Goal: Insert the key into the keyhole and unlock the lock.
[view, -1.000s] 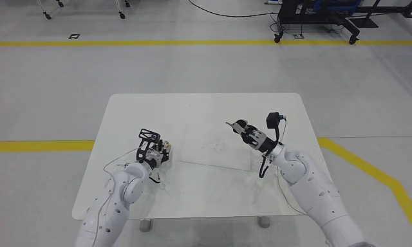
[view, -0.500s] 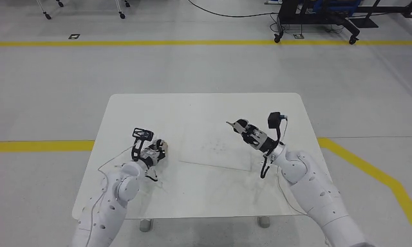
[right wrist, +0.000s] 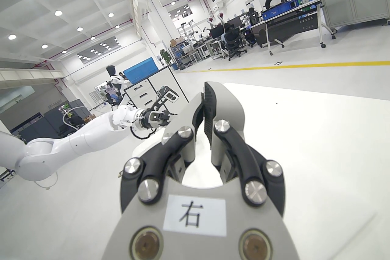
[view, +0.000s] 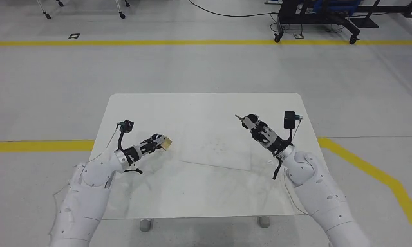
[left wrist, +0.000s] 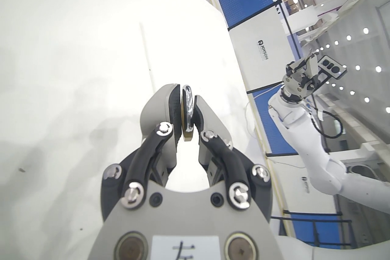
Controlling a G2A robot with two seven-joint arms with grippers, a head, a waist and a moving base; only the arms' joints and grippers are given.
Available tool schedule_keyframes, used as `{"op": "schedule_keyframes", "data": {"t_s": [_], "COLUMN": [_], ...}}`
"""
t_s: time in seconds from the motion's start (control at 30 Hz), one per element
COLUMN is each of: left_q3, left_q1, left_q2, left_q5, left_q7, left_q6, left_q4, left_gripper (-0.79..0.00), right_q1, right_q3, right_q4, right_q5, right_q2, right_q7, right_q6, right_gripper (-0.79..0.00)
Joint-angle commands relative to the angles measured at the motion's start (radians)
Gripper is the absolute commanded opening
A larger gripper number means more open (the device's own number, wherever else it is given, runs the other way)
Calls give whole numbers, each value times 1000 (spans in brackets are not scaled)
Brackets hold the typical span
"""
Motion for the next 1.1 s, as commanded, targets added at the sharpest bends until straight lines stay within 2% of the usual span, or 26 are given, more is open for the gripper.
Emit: {"op": "schedule_keyframes", "data": {"t_s": [0.0, 0.1, 0.2, 0.3, 0.43, 0.5, 0.63, 0.8, 1.07], "left_q3": [0, 3, 17, 18, 25, 40, 99, 158, 158], "left_q1": [0, 4, -22, -113, -253, -328, -447, -565, -565], "left_q2": [0, -2, -13, -24, -36, -42, -66, -105, -105], "left_q5": [-9, -34, -308, -604, -792, -828, -854, -889, -889], "left_q7": [-13, -16, -130, -312, -448, -499, -564, -595, -595], "left_q6": [1, 9, 158, 373, 524, 576, 612, 602, 602], "left_q4": [1, 4, 52, 185, 401, 498, 640, 772, 772], "left_gripper": [-785, -785, -785, -785, -785, -785, -785, -785, -785], "right_q1": [0, 0, -4, 11, 49, 76, 140, 207, 207], "right_q3": [0, 0, -10, -35, -80, -103, -124, -131, -131], "right_q4": [0, 0, -26, -33, -18, -10, 25, 81, 81], "right_q5": [0, 0, 35, 52, 74, 103, 189, 322, 322], "right_q2": [0, 0, -8, -22, -45, -55, -72, -84, -84], "right_q7": [0, 0, -41, -90, -123, -105, -70, 20, 20], "right_q6": [0, 0, 35, 86, 207, 245, 293, 277, 277], "right_gripper": [-785, -785, -785, -785, -785, -785, -785, -785, -785]}}
